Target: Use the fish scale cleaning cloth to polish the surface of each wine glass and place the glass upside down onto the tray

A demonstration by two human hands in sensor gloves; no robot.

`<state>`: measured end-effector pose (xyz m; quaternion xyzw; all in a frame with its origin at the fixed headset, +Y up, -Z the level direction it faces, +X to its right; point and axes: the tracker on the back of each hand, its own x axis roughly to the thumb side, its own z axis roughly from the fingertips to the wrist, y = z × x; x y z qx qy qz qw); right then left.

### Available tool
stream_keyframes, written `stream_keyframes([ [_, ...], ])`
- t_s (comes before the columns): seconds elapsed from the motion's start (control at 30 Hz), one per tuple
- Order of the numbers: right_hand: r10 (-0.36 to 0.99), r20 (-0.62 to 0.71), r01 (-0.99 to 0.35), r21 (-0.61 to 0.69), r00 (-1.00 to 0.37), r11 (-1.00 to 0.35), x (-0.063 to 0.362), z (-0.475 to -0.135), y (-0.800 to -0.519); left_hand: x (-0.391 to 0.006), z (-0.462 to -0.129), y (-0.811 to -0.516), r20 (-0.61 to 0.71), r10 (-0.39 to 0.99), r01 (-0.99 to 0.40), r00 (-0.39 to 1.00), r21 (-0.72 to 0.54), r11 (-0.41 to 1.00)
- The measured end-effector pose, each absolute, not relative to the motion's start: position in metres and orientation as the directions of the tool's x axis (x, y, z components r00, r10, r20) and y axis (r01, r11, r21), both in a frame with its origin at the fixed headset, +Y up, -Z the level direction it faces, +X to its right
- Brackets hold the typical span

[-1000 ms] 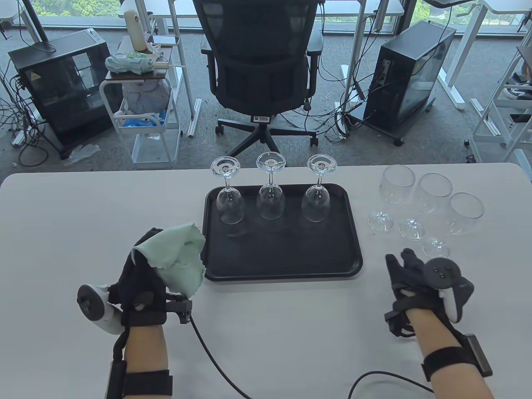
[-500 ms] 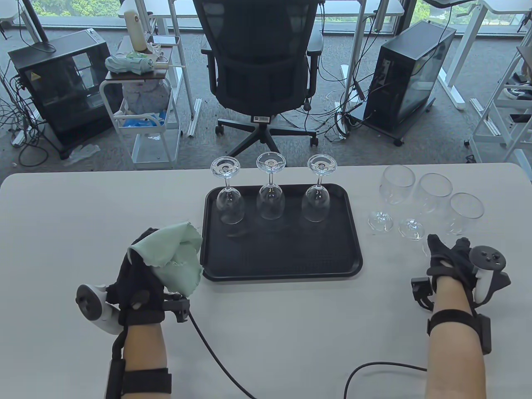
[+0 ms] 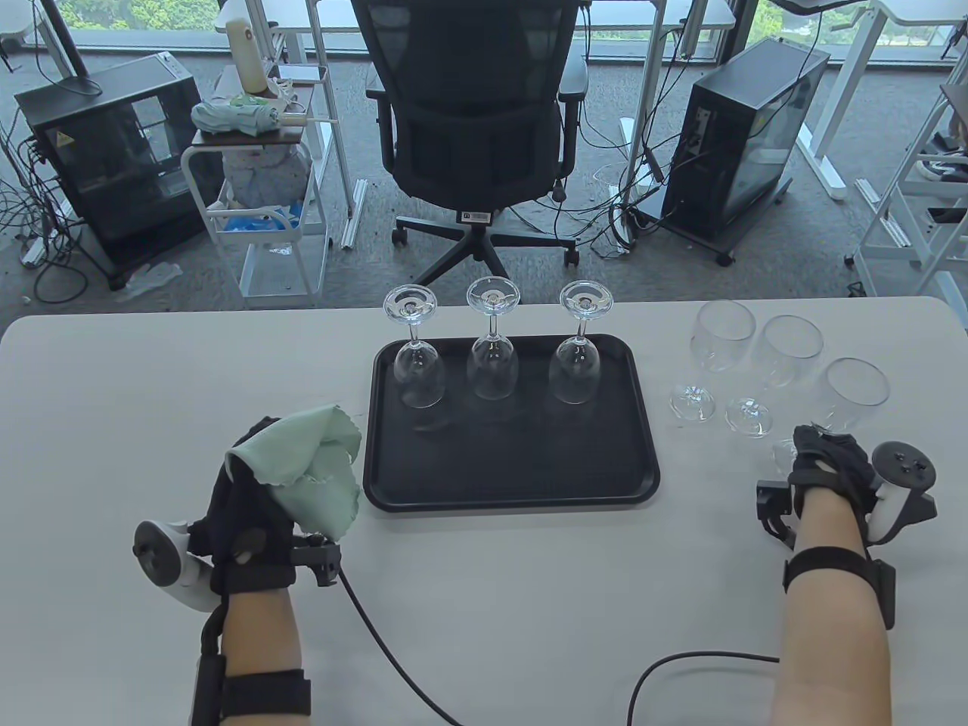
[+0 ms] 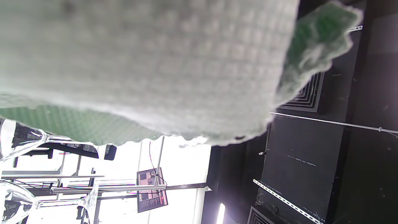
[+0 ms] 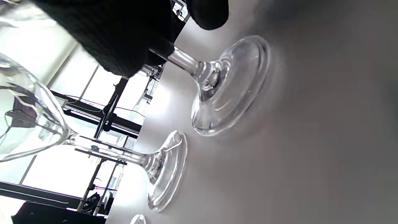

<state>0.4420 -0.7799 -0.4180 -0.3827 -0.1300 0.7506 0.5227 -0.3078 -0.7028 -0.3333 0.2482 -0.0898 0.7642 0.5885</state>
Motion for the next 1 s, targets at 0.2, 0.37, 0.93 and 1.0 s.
stream_keyframes([
  [0.2, 0.891, -0.128, -0.620, -0.675, -0.435, -0.400, 0.428, -0.388, -0.733, -0.302, -0.333, -0.701, 0.492, 0.851, -0.948, -0.186, 0.137, -0.287],
  [0.37, 0.524, 0.073, -0.454, -0.609, -0.848, -0.650, 0.353, -0.374, -0.684, -0.298, -0.337, -0.706, 0.469, 0.863, -0.951, -0.187, 0.132, -0.278],
  [0.93, 0.018, 0.334, -0.186, -0.480, -0.942, -0.857, 0.156, -0.335, -0.702, -0.270, -0.341, -0.699, 0.466, 0.875, -0.975, -0.129, 0.104, -0.199],
  [1.0, 0.024, 0.343, -0.197, -0.478, -0.939, -0.856, 0.154, -0.332, -0.702, -0.253, -0.340, -0.686, 0.496, 0.862, -0.982, -0.099, 0.091, -0.165],
])
